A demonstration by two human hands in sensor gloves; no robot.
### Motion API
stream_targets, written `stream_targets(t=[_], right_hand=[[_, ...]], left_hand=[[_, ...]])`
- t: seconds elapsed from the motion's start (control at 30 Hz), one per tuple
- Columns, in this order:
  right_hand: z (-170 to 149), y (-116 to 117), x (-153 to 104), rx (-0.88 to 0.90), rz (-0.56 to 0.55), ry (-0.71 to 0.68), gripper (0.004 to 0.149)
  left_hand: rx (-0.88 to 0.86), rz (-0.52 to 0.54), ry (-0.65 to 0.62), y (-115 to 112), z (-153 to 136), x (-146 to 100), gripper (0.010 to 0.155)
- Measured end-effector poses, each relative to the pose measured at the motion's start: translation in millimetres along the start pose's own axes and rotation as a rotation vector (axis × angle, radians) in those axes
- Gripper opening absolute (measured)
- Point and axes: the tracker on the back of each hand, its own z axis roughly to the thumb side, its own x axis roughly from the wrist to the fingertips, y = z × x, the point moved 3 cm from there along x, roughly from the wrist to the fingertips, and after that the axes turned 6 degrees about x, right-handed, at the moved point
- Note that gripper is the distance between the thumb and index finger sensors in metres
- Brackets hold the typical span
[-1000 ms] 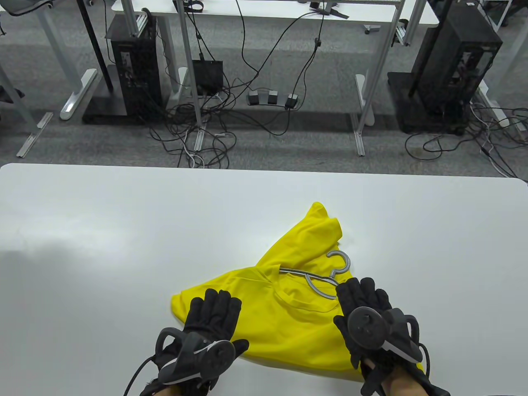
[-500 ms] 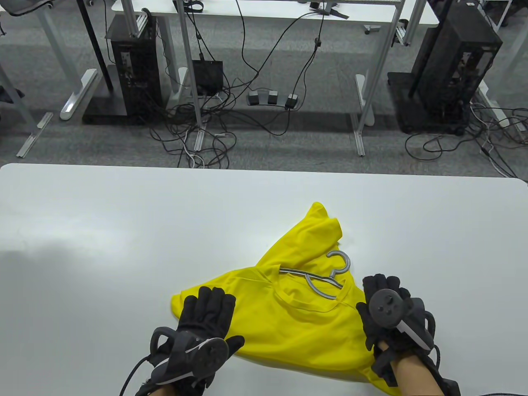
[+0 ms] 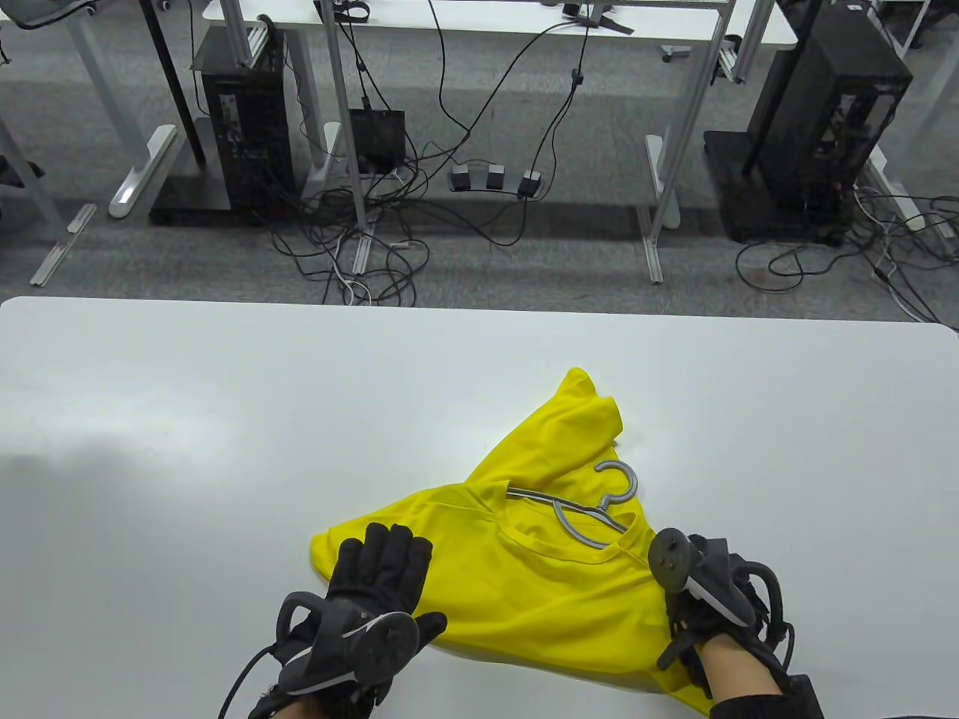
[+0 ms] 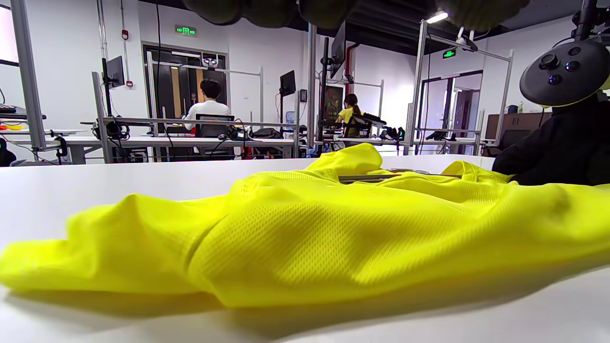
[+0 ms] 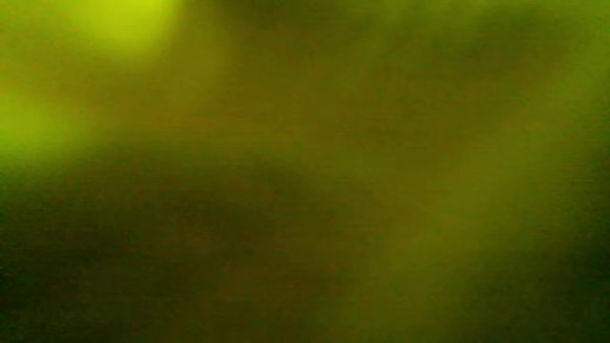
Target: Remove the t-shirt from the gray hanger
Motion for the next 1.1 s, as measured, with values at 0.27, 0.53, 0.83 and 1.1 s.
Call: stream_targets(t=[0.27, 0.53, 0.83, 1.1], right_hand=[[-13.9, -57.3, -19.4, 0.366, -0.354, -0.035, 0.046], [-19.1, -88.2, -45.1, 0.794, -0.469, -0.327, 0.045], [12.2, -91.6, -56.9, 0.664, -0.440, -0.477, 0.050], [30.1, -89.9, -70.0, 0.571, -0.436, -0.579, 0.053]], left_hand=[[-0.035, 0.088, 0.080, 11.9, -18.2, -6.9, 0.085], [-0.055, 0.251, 0.146, 21.7, -34.1, -15.1, 0.090], [-0.043, 0.310, 0.143, 21.4, -31.8, -15.0, 0.086], [-0.141, 0.343, 0.034, 22.5, -27.1, -14.6, 0.060]])
